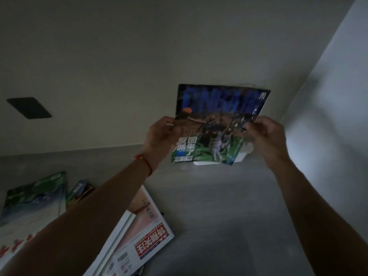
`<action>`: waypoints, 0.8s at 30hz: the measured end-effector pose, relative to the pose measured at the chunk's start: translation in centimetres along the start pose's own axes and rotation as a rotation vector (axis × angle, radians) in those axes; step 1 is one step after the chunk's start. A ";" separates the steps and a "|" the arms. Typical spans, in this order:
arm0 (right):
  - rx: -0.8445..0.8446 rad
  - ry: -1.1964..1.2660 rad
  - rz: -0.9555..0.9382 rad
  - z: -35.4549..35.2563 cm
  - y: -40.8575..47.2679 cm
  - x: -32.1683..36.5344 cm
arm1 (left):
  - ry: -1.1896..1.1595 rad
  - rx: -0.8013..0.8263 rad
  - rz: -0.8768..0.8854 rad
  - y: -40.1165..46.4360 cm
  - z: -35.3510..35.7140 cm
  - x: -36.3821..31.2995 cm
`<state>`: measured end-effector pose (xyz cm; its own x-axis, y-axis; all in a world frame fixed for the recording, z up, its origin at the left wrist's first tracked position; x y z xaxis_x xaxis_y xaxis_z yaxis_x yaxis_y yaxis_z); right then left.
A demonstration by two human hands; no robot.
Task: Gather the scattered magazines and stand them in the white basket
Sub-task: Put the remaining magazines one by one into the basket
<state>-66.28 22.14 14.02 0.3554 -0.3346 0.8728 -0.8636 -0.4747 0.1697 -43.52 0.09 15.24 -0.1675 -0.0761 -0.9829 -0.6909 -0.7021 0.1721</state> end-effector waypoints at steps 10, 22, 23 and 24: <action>-0.149 -0.171 -0.084 -1.3 8.0 -1.9 | 0.020 -0.317 -0.376 7.5 2.9 7.7; -0.110 -0.383 0.065 4.5 9.8 -9.4 | -0.163 -0.425 -0.475 9.3 5.1 13.8; -0.092 -0.413 0.074 4.7 10.1 -9.7 | -0.119 -0.365 -0.471 9.6 5.5 13.8; -0.065 -0.428 0.090 4.8 10.3 -10.1 | -0.042 -0.298 -0.480 9.8 5.9 13.9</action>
<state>-77.04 16.65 4.78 0.3818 -0.6860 0.6193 -0.9139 -0.3803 0.1422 -56.74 -3.69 3.67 0.0843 0.3249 -0.9420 -0.4691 -0.8211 -0.3252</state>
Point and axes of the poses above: each hand's wrist, its own y-axis towards the middle knuckle, its own z-axis out of the palm, x = y × z, the point moved 8 cm from there along y, towards the middle knuckle, and after that the axes turned 14 degrees about -y, right-handed, at the moved point
